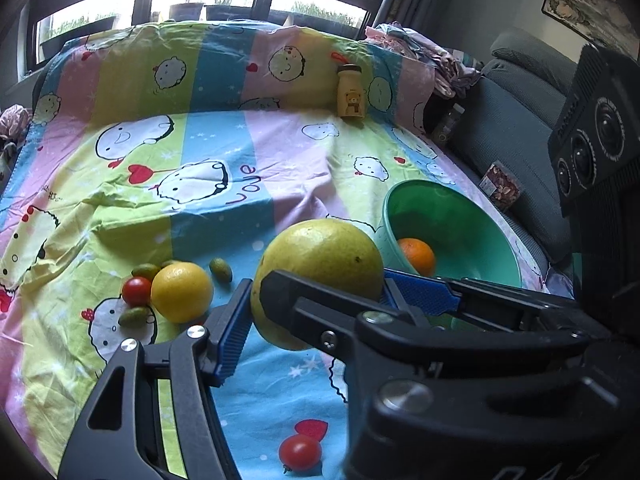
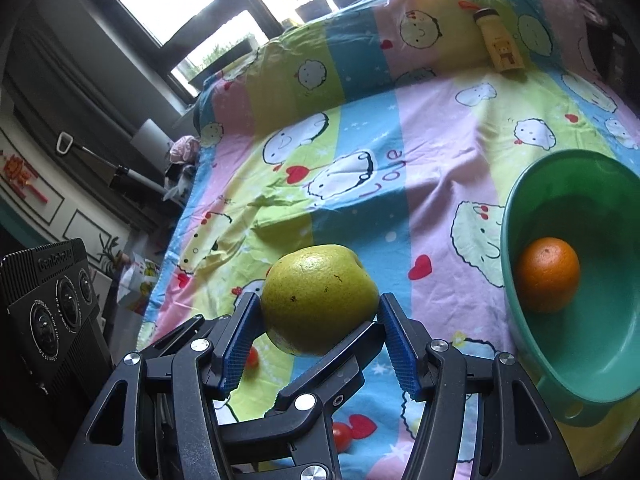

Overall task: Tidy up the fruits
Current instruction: 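Carry the pomelo over the green basin with the right gripper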

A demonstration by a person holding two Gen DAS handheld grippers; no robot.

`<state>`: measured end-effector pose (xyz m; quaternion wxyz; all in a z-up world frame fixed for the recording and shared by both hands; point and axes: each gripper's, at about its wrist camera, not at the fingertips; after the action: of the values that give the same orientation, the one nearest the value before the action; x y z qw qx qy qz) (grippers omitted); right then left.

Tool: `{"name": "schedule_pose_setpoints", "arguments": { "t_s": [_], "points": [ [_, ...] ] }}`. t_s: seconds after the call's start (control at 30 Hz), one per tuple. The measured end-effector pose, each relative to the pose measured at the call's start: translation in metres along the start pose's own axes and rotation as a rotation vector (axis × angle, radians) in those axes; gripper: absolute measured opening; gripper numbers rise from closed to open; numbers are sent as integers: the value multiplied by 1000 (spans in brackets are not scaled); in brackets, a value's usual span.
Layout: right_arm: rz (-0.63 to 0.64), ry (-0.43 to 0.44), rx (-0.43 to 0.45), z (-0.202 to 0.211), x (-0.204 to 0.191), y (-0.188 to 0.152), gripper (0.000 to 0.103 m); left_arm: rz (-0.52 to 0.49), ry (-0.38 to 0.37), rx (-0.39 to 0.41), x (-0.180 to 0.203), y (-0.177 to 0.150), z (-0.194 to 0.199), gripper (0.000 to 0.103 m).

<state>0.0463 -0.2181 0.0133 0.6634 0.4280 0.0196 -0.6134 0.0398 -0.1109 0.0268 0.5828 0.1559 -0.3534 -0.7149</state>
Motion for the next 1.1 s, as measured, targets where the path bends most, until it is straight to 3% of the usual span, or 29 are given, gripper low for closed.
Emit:
{"name": "schedule_pose_setpoints", "arguments": {
  "t_s": [0.43, 1.1],
  "points": [
    [-41, -26, 139, 41, 23, 10, 63, -102, -56, 56, 40, 23, -3, 62],
    [-181, -89, 238, 75, 77, 13, 63, -171, -160, 20, 91, 35, -37, 62]
  ]
}}
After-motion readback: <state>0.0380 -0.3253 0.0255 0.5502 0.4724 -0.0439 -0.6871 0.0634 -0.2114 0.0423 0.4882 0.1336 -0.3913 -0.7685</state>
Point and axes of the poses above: each gripper's, at about its wrist camera, not at the fingertips, and z roughly against the way its jaws point, x to its right, y to its top, and after that the axes turned 5 degrees about y, right-handed
